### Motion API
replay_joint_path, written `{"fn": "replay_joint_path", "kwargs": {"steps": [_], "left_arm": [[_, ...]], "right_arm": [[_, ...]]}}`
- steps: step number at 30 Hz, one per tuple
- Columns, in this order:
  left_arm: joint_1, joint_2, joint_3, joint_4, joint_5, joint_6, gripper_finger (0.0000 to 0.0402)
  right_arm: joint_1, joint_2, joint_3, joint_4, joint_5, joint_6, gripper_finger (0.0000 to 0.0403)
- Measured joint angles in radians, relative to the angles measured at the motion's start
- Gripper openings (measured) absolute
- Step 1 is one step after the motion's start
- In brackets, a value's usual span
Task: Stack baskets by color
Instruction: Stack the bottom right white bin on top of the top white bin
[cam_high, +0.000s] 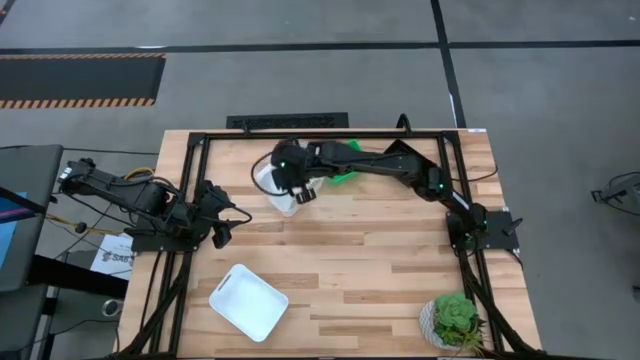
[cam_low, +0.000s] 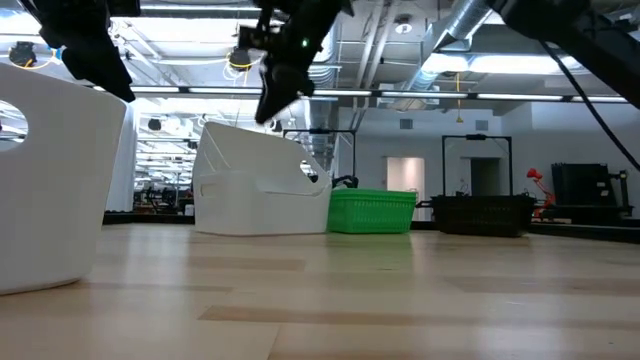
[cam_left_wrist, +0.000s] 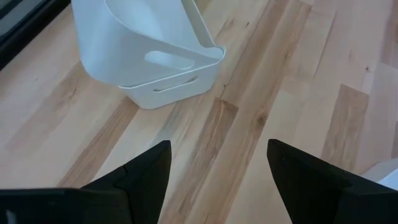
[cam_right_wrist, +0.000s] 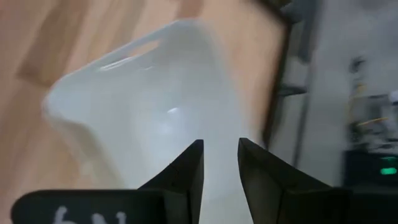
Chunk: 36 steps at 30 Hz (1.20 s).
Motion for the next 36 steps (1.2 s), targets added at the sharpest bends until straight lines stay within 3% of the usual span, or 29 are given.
{"fn": "replay_joint_path", "kwargs": {"steps": [5,15,23,31,36], "left_arm": [[0.0,0.0,0.0,0.0,-0.001,0.0,0.0254],[0.0,0.001,0.0,-0.001,-0.01,0.0,0.0254],[0.0,0.0,0.0,-0.003,-0.009,-0.001,0.0254],[0.0,0.0,0.0,-0.005,-0.009,-0.001,0.0254],[0.0,0.0,0.0,-0.01,-0.009,-0.005,0.0254]], "right_arm": [[-0.013,-0.018,0.001,0.105,0.022,-0.087,0.012],[-0.061,0.068,-0.024,0.214,0.023,-0.136,0.012],[-0.076,0.078,-0.029,0.19,0.07,-0.137,0.012],[-0.035,-0.025,-0.001,0.117,0.083,-0.044,0.012],[-0.001,-0.071,-0.001,-0.05,-0.049,0.111,0.012]]}}
